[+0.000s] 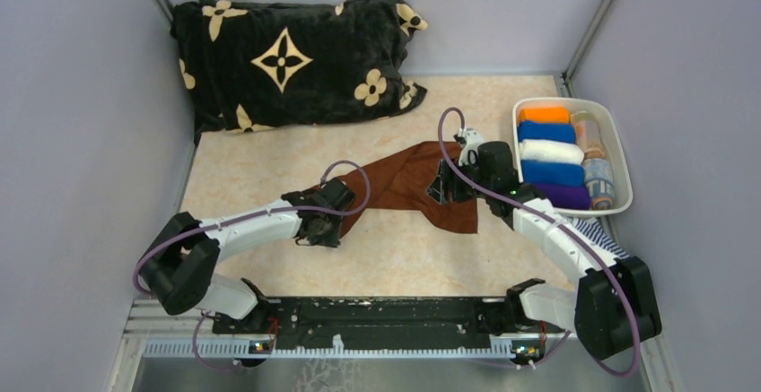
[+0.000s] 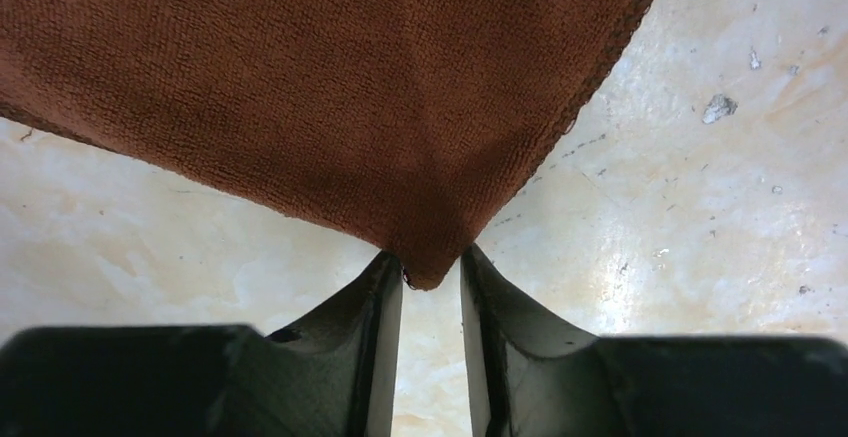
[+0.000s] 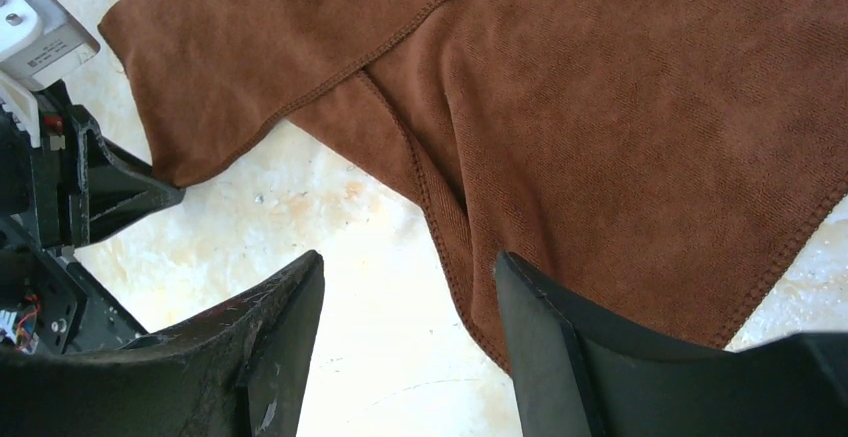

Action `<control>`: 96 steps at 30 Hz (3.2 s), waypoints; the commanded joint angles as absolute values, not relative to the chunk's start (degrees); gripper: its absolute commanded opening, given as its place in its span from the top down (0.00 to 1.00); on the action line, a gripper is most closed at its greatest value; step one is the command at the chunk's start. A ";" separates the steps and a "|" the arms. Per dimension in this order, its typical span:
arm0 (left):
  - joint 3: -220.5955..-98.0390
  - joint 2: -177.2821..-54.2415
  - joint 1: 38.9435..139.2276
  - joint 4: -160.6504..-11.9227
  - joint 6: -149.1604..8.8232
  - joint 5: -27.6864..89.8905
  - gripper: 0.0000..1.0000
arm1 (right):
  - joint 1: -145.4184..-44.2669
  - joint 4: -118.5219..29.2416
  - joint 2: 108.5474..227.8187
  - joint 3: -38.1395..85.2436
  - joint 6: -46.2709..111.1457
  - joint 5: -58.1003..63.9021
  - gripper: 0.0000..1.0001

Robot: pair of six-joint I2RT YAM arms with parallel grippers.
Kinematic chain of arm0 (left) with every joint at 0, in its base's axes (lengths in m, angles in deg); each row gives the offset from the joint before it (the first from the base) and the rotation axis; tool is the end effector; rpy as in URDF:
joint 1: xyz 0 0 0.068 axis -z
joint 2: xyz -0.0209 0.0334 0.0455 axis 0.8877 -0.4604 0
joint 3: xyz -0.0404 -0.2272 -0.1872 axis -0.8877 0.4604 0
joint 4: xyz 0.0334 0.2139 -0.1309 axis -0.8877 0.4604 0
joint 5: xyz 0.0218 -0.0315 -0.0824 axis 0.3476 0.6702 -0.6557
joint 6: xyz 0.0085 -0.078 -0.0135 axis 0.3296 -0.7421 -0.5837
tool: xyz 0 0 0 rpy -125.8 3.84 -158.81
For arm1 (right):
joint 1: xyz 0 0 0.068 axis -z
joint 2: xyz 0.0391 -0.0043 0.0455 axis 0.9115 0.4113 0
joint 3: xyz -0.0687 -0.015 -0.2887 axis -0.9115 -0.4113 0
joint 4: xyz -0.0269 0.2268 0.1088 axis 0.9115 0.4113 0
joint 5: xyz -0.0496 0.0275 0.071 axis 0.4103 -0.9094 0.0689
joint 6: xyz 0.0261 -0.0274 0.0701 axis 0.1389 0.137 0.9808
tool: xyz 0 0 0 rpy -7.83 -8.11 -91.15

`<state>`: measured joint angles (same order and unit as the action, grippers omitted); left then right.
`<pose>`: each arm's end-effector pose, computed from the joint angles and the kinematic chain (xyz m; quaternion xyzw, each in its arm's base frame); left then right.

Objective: Roll the towels
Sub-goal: Flatten out the towel at the center of the board.

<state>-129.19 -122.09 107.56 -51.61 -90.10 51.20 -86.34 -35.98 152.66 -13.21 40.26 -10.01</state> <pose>0.1808 -0.1605 0.1607 0.0994 0.9779 -0.0149 0.1835 0.2256 0.1106 0.2432 -0.1268 0.8710 0.2869 0.3780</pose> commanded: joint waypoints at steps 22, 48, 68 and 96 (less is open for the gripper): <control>-169.95 -135.05 76.83 -54.16 -68.24 54.62 0.97 | -91.51 -35.42 156.69 -11.36 35.75 -8.02 0.36; -156.86 -142.71 72.16 -53.30 -75.73 43.61 0.68 | -96.21 -35.45 164.75 -7.54 36.08 -3.02 0.36; -138.13 -129.28 56.35 -45.59 -75.67 46.05 0.79 | -96.21 -34.57 158.71 -11.91 39.44 0.62 0.36; -139.57 -129.87 64.31 -55.79 -84.57 37.22 0.46 | -98.15 -24.71 162.82 -12.53 47.54 15.47 0.28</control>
